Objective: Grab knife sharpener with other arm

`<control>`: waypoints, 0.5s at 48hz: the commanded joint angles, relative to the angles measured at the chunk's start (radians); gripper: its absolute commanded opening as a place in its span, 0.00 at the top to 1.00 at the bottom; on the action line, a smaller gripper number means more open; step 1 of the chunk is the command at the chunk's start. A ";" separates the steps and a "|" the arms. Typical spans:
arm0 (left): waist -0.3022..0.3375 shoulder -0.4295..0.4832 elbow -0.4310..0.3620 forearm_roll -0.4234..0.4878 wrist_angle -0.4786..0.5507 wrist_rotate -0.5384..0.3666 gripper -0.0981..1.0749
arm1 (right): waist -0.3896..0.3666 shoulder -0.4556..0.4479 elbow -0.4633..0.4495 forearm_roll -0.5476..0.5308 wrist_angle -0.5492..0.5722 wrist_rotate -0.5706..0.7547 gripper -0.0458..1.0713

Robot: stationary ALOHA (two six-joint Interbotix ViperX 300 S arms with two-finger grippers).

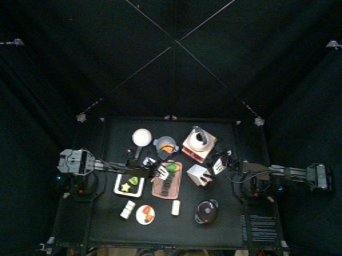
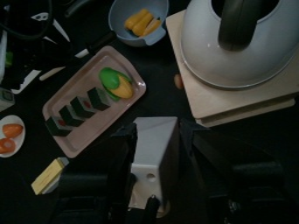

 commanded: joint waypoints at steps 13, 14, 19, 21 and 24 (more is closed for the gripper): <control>0.018 -0.089 -0.020 0.198 -0.202 -0.003 0.44 | -0.014 -0.028 -0.028 0.038 -0.264 0.002 0.24; 0.021 -0.089 -0.023 0.202 -0.215 -0.003 0.44 | -0.020 -0.026 -0.028 0.038 -0.284 0.002 0.24; 0.034 -0.089 -0.037 0.225 -0.290 -0.002 0.44 | -0.052 -0.026 -0.014 0.034 -0.382 0.002 0.24; 0.040 -0.087 -0.043 0.236 -0.324 -0.002 0.44 | -0.066 -0.026 -0.006 0.029 -0.417 0.002 0.24; 0.051 -0.089 -0.052 0.250 -0.379 -0.002 0.44 | -0.084 -0.026 0.003 0.023 -0.460 0.000 0.24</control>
